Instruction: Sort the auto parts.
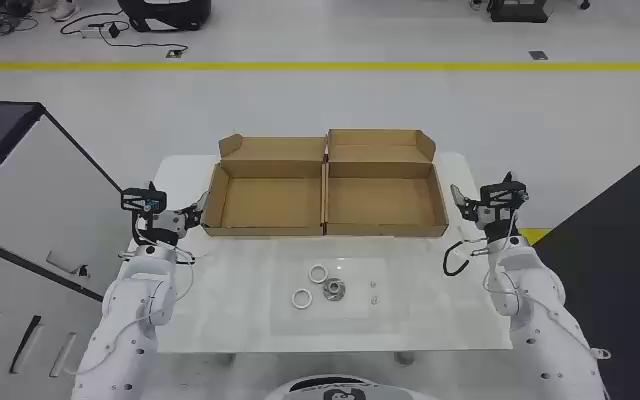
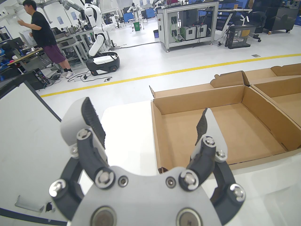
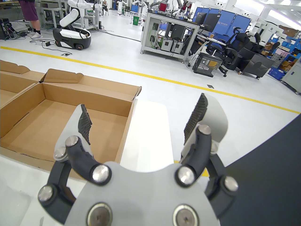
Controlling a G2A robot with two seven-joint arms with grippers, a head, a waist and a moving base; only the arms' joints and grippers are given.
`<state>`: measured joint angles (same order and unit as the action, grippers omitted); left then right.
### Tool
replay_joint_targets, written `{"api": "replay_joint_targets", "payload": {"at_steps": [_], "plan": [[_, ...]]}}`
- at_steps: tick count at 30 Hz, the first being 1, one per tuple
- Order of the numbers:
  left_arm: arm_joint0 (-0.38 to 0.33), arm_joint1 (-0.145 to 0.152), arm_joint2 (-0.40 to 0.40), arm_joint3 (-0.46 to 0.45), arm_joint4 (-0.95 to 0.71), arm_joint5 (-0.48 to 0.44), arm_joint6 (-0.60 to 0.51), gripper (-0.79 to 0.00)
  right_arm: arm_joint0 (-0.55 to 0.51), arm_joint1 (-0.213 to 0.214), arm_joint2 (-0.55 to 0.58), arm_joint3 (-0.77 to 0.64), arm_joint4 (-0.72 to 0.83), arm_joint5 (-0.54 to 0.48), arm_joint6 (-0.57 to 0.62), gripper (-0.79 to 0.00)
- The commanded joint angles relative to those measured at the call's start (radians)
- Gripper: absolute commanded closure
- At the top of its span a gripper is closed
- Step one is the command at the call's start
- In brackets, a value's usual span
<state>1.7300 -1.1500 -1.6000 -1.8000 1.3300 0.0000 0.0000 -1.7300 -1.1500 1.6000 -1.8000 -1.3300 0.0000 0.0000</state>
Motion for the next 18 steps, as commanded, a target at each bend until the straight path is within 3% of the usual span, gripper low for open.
{"api": "replay_joint_targets", "payload": {"at_steps": [1, 7, 18], "plan": [[0.0, 0.0, 0.0, 0.0, 0.0, 0.0, 0.0, -0.785, 0.002, 0.0, 0.0, -0.003, -0.001, -0.002, -0.001, -0.785], [0.0, 0.0, 0.0, 0.0, 0.0, 0.0, 0.0, -0.785, 0.011, 0.007, 0.019, -0.073, -0.06, -0.079, 0.087, -0.785], [0.0, 0.0, 0.0, 0.0, 0.0, 0.0, 0.0, -0.785, 0.08, 0.032, 0.077, -0.283, 0.051, -0.431, 0.461, -0.785]]}}
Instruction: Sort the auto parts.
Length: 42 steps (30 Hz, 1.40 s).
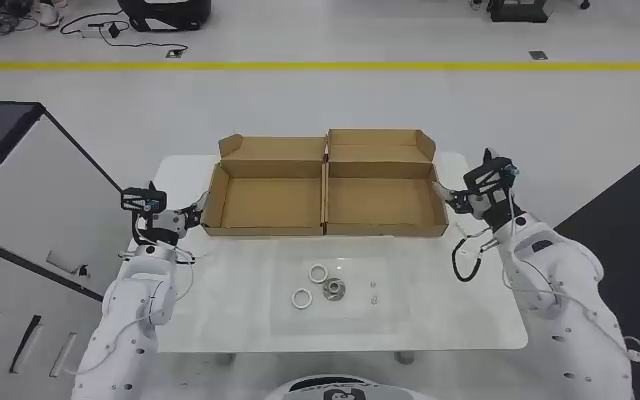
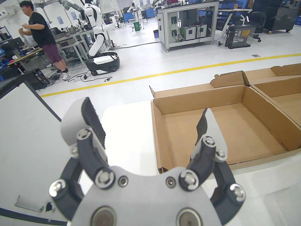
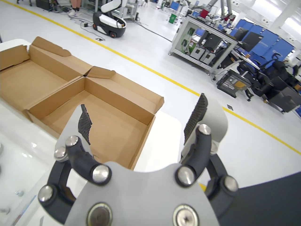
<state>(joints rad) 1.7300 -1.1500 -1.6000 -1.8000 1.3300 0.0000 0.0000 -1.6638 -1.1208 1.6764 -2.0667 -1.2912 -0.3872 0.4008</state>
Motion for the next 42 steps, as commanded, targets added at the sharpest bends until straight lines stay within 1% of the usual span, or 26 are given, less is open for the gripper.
{"api": "replay_joint_targets", "payload": {"at_steps": [1, 5, 10, 13, 17, 19, 20, 25, 30, 35, 42], "plan": [[0.0, 0.0, 0.0, 0.0, 0.0, 0.0, 0.0, -0.785, 0.029, 0.006, 0.002, -0.028, 0.027, -0.073, 0.097, -0.785], [0.0, 0.0, 0.0, 0.0, 0.0, 0.0, 0.0, -0.785, 0.101, 0.016, -0.009, -0.05, 0.089, -0.181, 0.242, -0.785], [0.0, 0.0, 0.0, 0.0, 0.0, 0.0, 0.0, -0.785, 0.195, 0.028, -0.061, -0.065, 0.172, -0.291, 0.42, -0.785], [0.0, 0.0, 0.0, 0.0, 0.0, 0.0, 0.0, -0.785, 0.249, 0.033, -0.104, -0.067, 0.234, -0.322, 0.525, -0.785], [0.0, 0.0, 0.0, 0.0, 0.0, 0.0, 0.0, -0.785, 0.326, 0.039, -0.172, -0.059, 0.311, -0.33, 0.655, -0.785], [0.0, 0.0, 0.0, 0.0, 0.0, 0.0, 0.0, -0.785, 0.357, 0.041, -0.211, -0.053, 0.34, -0.324, 0.708, -0.785], [0.0, 0.0, 0.0, 0.0, 0.0, 0.0, 0.0, -0.785, 0.378, 0.044, -0.251, -0.05, 0.348, -0.305, 0.727, -0.785], [0.0, 0.0, 0.0, 0.0, 0.0, 0.0, 0.0, -0.785, 0.44, 0.068, -0.394, -0.038, 0.377, -0.249, 0.784, -0.785], [0.0, 0.0, 0.0, 0.0, 0.0, 0.0, 0.0, -0.785, 0.516, 0.107, -0.526, -0.02, 0.421, -0.201, 0.831, -0.785], [0.0, 0.0, 0.0, 0.0, 0.0, 0.0, 0.0, -0.785, 0.617, 0.151, -0.662, 0.005, 0.485, -0.142, 0.891, -0.785], [0.0, 0.0, 0.0, 0.0, 0.0, 0.0, 0.0, -0.785, 0.77, 0.205, -0.84, 0.048, 0.618, -0.068, 0.964, -0.785]]}}
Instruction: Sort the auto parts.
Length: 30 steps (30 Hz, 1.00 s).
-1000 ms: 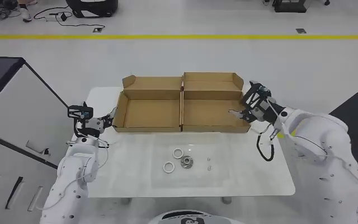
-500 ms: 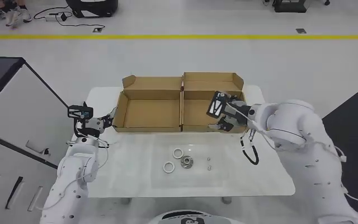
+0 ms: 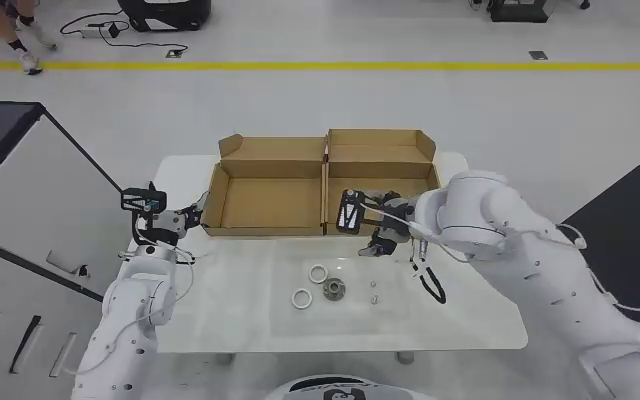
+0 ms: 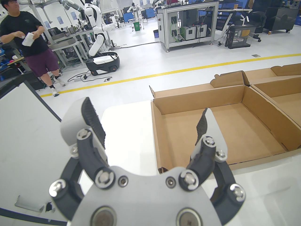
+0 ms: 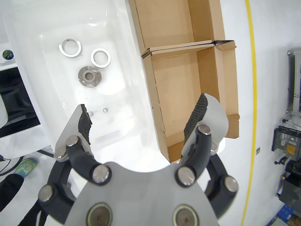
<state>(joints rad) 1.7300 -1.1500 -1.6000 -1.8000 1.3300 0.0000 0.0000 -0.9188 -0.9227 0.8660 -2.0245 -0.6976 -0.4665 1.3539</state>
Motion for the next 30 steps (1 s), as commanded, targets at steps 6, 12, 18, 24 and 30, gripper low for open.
{"api": "replay_joint_targets", "payload": {"at_steps": [6, 12, 18, 24, 30], "plan": [[0.0, 0.0, 0.0, 0.0, 0.0, 0.0, 0.0, -0.785, 0.136, 0.043, -0.169, 0.031, 0.117, 0.048, 0.048, -0.785], [0.0, 0.0, 0.0, 0.0, 0.0, 0.0, 0.0, -0.785, 0.216, 0.073, -0.269, 0.055, 0.192, 0.062, 0.062, -0.785], [0.0, 0.0, 0.0, 0.0, 0.0, 0.0, 0.0, -0.785, 0.256, 0.095, -0.338, 0.069, 0.245, 0.061, 0.061, -0.785], [0.0, 0.0, 0.0, 0.0, 0.0, 0.0, 0.0, -0.785, 0.243, 0.104, -0.365, 0.077, 0.276, 0.062, 0.062, -0.785], [0.0, 0.0, 0.0, 0.0, 0.0, 0.0, 0.0, -0.785, 0.21, 0.104, -0.385, 0.077, 0.266, 0.067, 0.065, -0.785]]}}
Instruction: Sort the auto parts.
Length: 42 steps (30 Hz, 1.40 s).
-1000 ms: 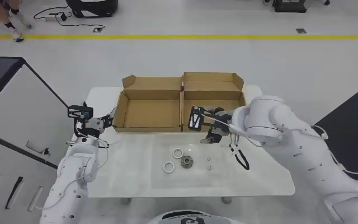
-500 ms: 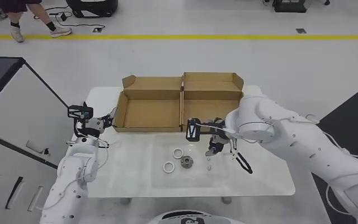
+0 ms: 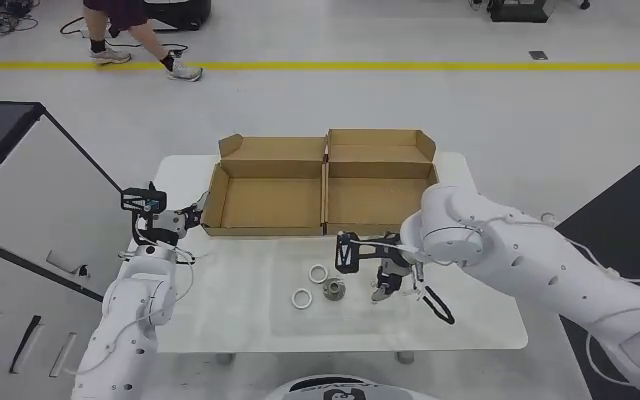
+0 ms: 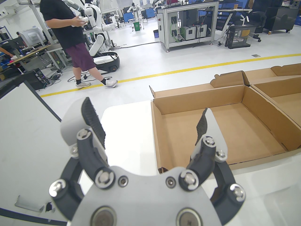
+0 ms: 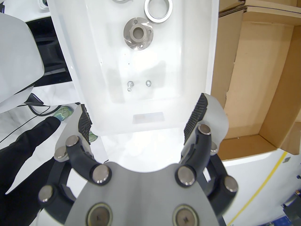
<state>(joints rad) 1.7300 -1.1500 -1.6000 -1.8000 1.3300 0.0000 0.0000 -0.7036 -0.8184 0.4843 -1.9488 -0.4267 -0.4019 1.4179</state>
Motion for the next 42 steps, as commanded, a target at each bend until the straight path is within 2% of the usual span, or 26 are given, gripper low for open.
{"api": "replay_joint_targets", "payload": {"at_steps": [1, 16, 17, 19, 20, 23, 42], "plan": [[0.0, 0.0, 0.0, 0.0, 0.0, 0.0, 0.0, -0.785, -0.01, -0.001, -0.007, 0.004, -0.013, 0.002, 0.001, -0.785], [0.0, 0.0, 0.0, 0.0, 0.0, 0.0, 0.0, -0.785, -0.035, -0.019, -0.032, 0.05, -0.082, 0.011, -0.026, -0.785], [0.0, 0.0, 0.0, 0.0, 0.0, 0.0, 0.0, -0.785, -0.034, -0.021, -0.033, 0.053, -0.085, 0.009, -0.03, -0.767], [0.0, 0.0, 0.0, 0.0, 0.0, 0.0, 0.0, -0.785, -0.035, -0.025, -0.037, 0.06, -0.09, 0.005, -0.035, -0.499], [0.0, 0.0, 0.0, 0.0, 0.0, 0.0, 0.0, -0.785, -0.034, -0.028, -0.038, 0.063, -0.092, 0.004, -0.037, -0.391], [0.0, 0.0, 0.0, 0.0, 0.0, 0.0, 0.0, -0.785, -0.035, -0.034, -0.045, 0.075, -0.098, -0.001, -0.043, -0.342], [0.0, 0.0, 0.0, 0.0, 0.0, 0.0, 0.0, -0.785, -0.072, -0.054, -0.07, 0.117, -0.112, -0.016, -0.054, -0.323]]}}
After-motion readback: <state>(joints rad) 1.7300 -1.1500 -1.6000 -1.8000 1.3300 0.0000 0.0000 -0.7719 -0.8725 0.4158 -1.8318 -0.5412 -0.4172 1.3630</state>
